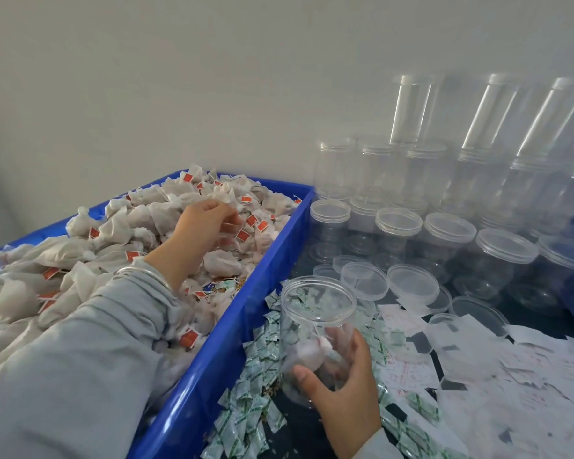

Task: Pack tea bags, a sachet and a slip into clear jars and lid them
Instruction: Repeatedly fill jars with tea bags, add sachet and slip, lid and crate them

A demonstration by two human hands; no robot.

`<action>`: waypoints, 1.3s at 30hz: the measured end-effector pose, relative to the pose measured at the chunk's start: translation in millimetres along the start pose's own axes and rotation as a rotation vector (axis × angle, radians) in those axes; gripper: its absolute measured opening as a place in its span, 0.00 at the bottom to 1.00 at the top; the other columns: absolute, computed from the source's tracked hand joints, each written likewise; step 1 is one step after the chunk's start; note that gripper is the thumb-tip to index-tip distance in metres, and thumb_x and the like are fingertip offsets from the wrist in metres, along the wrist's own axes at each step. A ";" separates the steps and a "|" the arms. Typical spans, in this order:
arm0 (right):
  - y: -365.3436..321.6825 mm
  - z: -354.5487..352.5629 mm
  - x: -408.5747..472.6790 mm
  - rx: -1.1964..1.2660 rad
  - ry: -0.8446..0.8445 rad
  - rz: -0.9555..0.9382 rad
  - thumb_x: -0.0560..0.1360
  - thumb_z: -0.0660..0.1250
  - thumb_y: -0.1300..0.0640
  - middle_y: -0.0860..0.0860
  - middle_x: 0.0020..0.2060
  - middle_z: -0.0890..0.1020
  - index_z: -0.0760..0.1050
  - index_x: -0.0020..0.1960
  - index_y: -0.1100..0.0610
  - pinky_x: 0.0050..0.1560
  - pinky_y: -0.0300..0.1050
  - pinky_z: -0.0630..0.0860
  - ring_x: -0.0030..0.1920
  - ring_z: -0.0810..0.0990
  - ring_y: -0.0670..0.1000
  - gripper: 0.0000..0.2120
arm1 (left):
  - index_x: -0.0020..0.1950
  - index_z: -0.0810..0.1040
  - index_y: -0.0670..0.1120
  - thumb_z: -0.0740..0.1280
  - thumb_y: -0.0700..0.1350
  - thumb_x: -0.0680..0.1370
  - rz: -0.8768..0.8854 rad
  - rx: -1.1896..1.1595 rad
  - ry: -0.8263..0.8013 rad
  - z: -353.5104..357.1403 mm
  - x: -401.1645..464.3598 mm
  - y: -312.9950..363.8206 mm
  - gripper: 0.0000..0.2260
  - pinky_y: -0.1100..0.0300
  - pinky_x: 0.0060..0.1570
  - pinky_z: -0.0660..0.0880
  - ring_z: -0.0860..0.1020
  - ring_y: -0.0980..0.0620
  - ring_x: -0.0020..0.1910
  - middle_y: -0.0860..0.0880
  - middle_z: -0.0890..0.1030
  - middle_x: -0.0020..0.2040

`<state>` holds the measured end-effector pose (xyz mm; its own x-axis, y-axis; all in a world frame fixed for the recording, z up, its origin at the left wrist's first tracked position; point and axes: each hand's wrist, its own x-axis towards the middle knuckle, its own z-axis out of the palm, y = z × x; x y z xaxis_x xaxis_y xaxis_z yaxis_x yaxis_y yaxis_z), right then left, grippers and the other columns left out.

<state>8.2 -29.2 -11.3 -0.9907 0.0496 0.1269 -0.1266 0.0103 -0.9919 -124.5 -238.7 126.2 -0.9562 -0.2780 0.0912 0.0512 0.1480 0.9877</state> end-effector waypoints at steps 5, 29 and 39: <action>-0.3 -2.0 -0.9 -0.022 -0.019 -0.035 0.59 0.81 0.54 0.34 0.60 0.72 0.63 0.63 0.39 0.67 0.49 0.69 0.60 0.72 0.34 0.39 | 0.50 0.79 0.49 0.60 0.41 0.79 0.092 0.731 -0.007 -4.7 20.0 -41.0 0.09 0.58 0.37 0.75 0.79 0.50 0.40 0.50 0.80 0.46; -5.6 -3.4 1.4 0.040 -0.043 -0.030 0.56 0.81 0.49 0.37 0.65 0.70 0.59 0.67 0.39 0.70 0.48 0.66 0.67 0.70 0.43 0.46 | 0.59 0.75 0.36 0.57 0.44 0.81 -0.089 1.133 -0.099 -1.9 29.9 -48.6 0.14 0.55 0.50 0.73 0.77 0.43 0.54 0.39 0.79 0.56; -3.2 -6.1 2.4 0.002 -0.043 -0.030 0.60 0.81 0.55 0.36 0.64 0.70 0.58 0.66 0.38 0.70 0.47 0.65 0.67 0.69 0.43 0.44 | 0.66 0.68 0.40 0.59 0.45 0.80 -0.422 -0.569 -0.345 2.0 4.8 3.4 0.16 0.56 0.30 0.80 0.83 0.40 0.40 0.34 0.80 0.52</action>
<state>6.5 -23.1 -7.8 -0.9877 0.0067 0.1564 -0.1564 0.0094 -0.9877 -129.5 -237.7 129.8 -0.9582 0.1216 -0.2588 -0.2858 -0.4393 0.8517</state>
